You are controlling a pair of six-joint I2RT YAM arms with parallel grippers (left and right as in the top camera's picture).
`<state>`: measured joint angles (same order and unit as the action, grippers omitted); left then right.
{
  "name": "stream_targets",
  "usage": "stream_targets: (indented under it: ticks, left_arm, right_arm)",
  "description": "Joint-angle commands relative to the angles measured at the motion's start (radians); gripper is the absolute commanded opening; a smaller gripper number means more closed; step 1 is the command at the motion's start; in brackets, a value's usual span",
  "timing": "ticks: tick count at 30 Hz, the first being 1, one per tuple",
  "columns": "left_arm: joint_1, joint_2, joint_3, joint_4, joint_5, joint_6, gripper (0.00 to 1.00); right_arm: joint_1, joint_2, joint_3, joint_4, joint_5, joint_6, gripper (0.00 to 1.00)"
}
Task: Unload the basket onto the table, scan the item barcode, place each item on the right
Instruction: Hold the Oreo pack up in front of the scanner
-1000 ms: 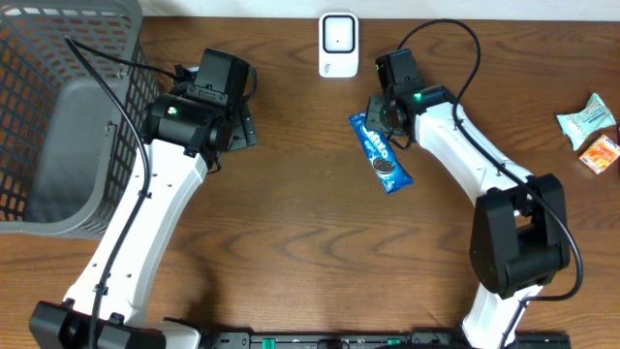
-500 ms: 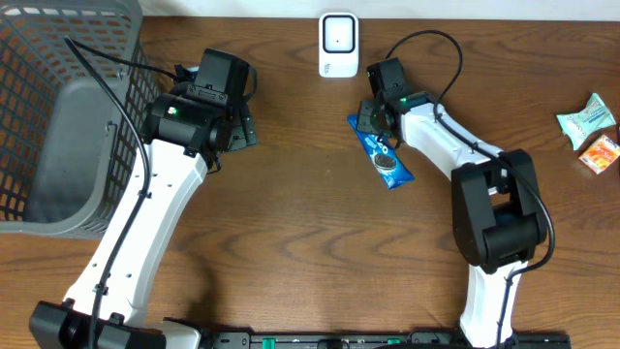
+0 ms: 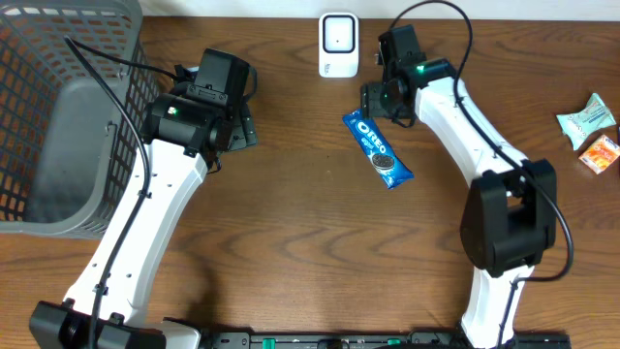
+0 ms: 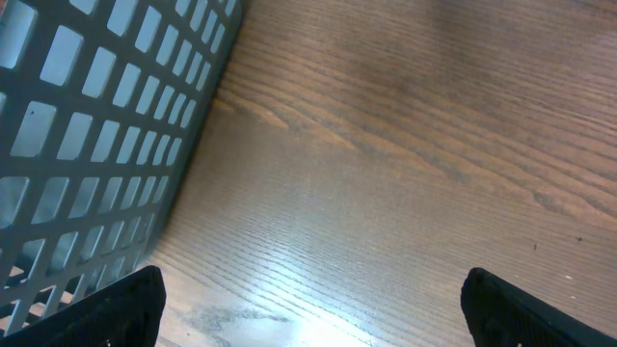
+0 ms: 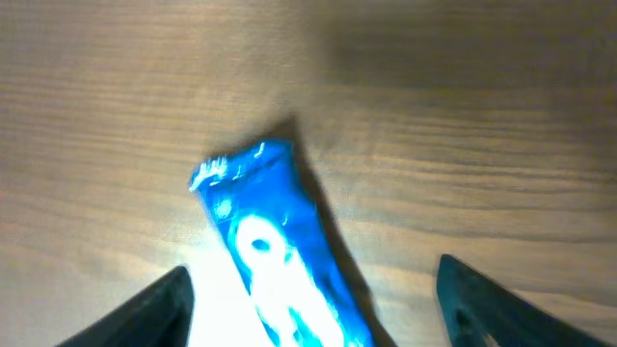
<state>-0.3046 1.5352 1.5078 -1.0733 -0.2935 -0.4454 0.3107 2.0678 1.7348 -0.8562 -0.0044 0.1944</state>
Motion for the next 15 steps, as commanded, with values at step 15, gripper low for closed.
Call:
stream_targets:
  ticks: [15]
  left_arm:
    - [0.002,0.002,0.002,-0.003,-0.006,-0.009,0.98]
  right_arm:
    - [0.056,-0.02,-0.155,0.032,0.006,-0.349,0.99]
